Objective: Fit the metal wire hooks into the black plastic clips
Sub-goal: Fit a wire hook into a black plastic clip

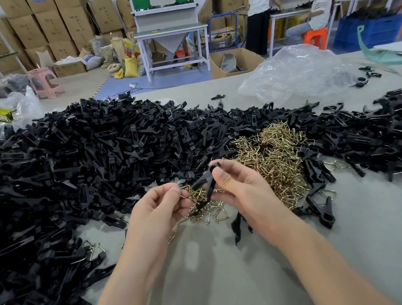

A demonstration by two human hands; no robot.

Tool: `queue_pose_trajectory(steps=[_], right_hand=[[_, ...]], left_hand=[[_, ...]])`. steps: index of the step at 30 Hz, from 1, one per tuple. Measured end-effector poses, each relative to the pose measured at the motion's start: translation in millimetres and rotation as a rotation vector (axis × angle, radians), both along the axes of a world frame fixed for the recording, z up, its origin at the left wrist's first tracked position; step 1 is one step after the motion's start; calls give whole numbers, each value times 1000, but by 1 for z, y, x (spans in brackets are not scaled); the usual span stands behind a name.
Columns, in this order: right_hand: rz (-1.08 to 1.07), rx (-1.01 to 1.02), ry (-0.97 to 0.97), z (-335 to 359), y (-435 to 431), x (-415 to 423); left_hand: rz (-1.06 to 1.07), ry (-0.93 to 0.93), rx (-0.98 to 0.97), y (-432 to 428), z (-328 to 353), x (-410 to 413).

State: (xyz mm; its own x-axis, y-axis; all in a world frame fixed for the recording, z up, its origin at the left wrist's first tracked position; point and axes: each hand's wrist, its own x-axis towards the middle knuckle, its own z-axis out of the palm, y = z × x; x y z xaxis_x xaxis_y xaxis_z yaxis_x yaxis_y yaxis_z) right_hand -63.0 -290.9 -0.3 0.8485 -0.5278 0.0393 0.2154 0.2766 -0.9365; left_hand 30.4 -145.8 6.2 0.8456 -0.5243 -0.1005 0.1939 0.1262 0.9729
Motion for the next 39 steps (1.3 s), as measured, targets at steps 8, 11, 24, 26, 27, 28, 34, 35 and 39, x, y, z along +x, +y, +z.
queue_pose_trajectory(steps=[8,11,24,26,27,28,34,35,39], right_hand=[[142,203,-44,1,6,2],[134,219,-57,2,4,1],[166,367,-103,10,1,-3],[170,412,-113,9,0,-3],[171,433,-115,9,0,-3],[169,452,-117,9,-1,-3],[129,532,-117,8,2,-1],[123,531,-109,8,2,-1],[138,519,-81,7,4,-1]], left_hand=[[-30,199,-184,-10,8,-13],[-12,201,-183,-11,8,-14],[10,-538,183,-8,-10,-16],[-6,-654,209,-9,-15,-16],[0,-710,237,-9,-18,-16],[6,-769,269,-9,-20,-15],[30,-948,341,-7,-23,-16],[43,-945,343,-7,-23,-15],[79,-875,338,-6,-21,-16]])
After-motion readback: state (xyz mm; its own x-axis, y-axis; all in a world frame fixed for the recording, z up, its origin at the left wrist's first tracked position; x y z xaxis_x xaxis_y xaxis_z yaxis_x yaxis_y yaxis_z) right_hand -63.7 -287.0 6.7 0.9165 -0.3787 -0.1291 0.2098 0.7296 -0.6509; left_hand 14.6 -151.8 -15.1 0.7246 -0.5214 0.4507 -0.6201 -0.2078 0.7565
